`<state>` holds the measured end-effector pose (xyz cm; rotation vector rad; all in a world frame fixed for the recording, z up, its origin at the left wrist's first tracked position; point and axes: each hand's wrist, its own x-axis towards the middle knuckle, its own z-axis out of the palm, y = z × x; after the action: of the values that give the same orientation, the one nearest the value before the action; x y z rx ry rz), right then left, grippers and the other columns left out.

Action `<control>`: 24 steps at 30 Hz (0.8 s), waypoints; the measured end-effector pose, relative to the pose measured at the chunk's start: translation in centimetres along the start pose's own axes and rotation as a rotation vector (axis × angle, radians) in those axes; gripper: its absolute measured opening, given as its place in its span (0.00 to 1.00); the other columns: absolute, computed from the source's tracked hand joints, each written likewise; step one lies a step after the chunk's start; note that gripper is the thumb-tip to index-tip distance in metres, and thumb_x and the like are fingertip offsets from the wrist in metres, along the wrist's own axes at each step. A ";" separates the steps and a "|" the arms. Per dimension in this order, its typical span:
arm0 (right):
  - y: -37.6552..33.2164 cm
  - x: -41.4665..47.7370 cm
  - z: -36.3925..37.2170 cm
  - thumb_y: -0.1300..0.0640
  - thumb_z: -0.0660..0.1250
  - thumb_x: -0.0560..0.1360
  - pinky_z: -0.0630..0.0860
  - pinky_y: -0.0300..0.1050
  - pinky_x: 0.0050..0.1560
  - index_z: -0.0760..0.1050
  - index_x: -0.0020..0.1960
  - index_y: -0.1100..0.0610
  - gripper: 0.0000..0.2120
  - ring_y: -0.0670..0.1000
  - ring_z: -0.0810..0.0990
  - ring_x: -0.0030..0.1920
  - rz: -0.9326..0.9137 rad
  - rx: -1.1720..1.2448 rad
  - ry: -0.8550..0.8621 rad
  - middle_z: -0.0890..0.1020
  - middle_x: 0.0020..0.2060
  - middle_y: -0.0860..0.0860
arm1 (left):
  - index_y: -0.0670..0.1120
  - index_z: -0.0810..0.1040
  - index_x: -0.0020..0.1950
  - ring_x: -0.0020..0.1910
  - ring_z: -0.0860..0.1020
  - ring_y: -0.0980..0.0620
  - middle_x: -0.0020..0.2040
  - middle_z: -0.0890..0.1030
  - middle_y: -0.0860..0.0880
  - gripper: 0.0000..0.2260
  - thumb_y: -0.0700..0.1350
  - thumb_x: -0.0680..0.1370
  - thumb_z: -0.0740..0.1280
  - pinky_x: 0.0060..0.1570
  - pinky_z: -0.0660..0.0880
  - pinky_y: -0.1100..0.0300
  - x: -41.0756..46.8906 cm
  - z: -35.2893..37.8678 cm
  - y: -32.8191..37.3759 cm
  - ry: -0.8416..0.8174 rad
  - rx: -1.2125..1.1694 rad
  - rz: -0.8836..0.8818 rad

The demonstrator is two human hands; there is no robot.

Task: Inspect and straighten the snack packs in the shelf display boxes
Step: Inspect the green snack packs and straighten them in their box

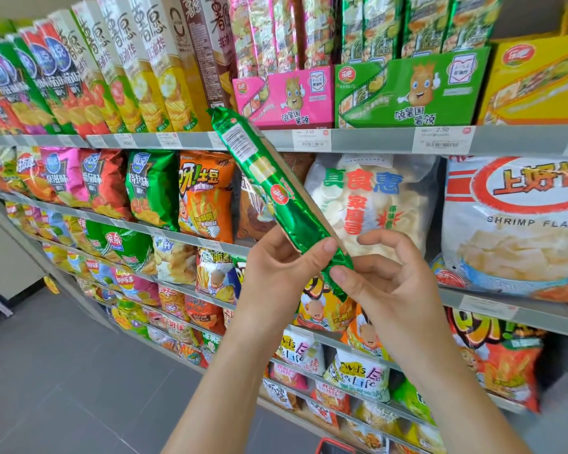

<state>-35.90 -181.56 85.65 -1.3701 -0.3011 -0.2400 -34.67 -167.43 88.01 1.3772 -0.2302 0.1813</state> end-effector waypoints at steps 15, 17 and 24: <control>1.4 -1.2 0.0 0.53 0.68 0.78 0.77 0.32 0.47 0.79 0.60 0.45 0.12 0.43 0.84 0.50 -0.076 -0.108 -0.053 0.85 0.52 0.41 | 0.54 0.78 0.51 0.48 0.83 0.56 0.48 0.85 0.54 0.07 0.46 0.75 0.69 0.41 0.79 0.63 1.6 -0.7 1.4 0.100 -0.124 0.062; 1.3 -1.3 -0.2 0.53 0.68 0.76 0.78 0.33 0.46 0.81 0.57 0.43 0.11 0.47 0.85 0.49 0.006 0.004 -0.069 0.86 0.51 0.43 | 0.54 0.83 0.45 0.45 0.83 0.55 0.44 0.85 0.54 0.06 0.43 0.74 0.70 0.41 0.78 0.62 2.0 -1.3 1.8 0.080 -0.125 0.101; 1.0 -1.4 0.3 0.53 0.67 0.74 0.82 0.41 0.39 0.77 0.65 0.53 0.19 0.61 0.86 0.42 0.114 0.117 -0.068 0.86 0.53 0.50 | 0.58 0.83 0.43 0.42 0.83 0.59 0.40 0.84 0.58 0.06 0.49 0.68 0.75 0.38 0.77 0.68 2.2 -0.9 2.2 0.134 0.010 0.215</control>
<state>-36.89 -181.13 84.24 -1.2770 -0.2882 -0.0805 -33.04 -166.12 90.55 1.3436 -0.2654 0.4531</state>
